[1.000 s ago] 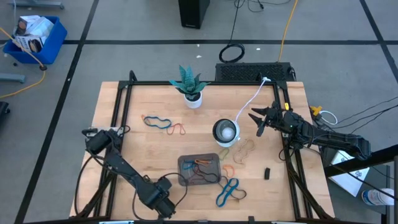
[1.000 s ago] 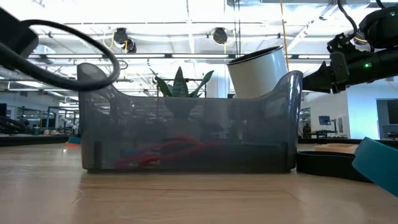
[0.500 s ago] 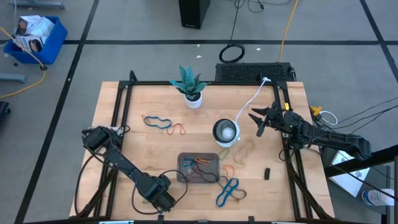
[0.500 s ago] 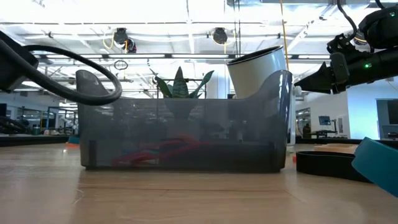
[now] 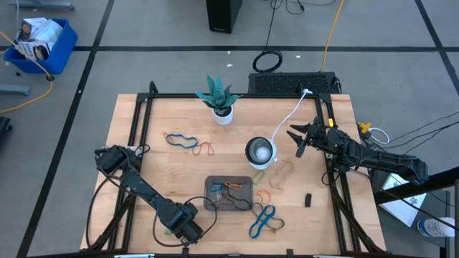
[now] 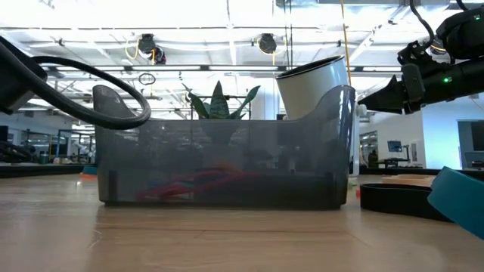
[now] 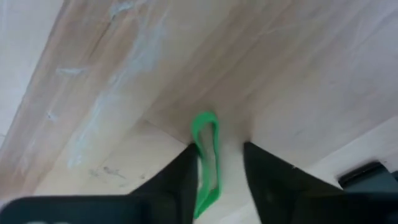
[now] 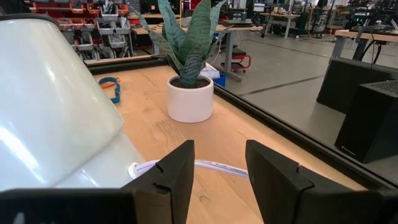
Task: Pick and place rubber bands into bin
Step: Put the bottom green rubber band into the gray bin
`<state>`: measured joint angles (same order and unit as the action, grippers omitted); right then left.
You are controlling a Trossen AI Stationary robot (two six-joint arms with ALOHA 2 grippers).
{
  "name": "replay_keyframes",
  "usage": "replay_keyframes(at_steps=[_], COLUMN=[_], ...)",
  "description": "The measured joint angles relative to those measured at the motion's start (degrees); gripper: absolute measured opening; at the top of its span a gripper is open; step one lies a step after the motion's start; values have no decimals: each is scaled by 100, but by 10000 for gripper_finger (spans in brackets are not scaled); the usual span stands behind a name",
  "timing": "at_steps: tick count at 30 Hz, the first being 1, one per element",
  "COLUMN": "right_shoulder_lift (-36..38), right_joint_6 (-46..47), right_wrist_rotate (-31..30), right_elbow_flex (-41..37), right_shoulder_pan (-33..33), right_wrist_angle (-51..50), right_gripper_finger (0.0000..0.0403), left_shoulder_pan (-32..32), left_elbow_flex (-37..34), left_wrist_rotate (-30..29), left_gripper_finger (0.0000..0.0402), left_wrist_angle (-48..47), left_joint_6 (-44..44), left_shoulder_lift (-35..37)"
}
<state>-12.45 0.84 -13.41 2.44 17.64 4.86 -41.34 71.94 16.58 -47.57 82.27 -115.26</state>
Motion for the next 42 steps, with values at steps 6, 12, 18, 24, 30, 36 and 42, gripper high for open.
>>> replay_keyframes(at_steps=[6,12,18,24,30,36,42], right_shoulder_lift=[0,0,-2,-2,-2,-2,-2], right_joint_6=[0,0,0,0,0,0,0], right_wrist_rotate=[0,0,0,0,0,2,2], right_elbow_flex=[0,0,0,0,0,0,0], right_shoulder_pan=[0,0,-1,-1,0,-1,0], right_wrist_angle=[0,0,-2,-2,-49,-62,-66], right_gripper_finger=[141,141,141,141,141,141,141], left_shoulder_pan=[-9,-9,-33,-19,-94,-167,222], left_elbow_flex=[0,73,528,715,719,730,732], left_wrist_rotate=[-84,-146,-232,-628,-1175,-3236,-4530], left_gripper_finger=[39,11,6,4,4,5,4], left_wrist_angle=[4,-87,-736,-924,-875,-80,1321], left_joint_6=[-122,-241,-758,-922,-1096,-2202,-4270], left_shoulder_lift=[0,-12,20,720,1915,3174,3822])
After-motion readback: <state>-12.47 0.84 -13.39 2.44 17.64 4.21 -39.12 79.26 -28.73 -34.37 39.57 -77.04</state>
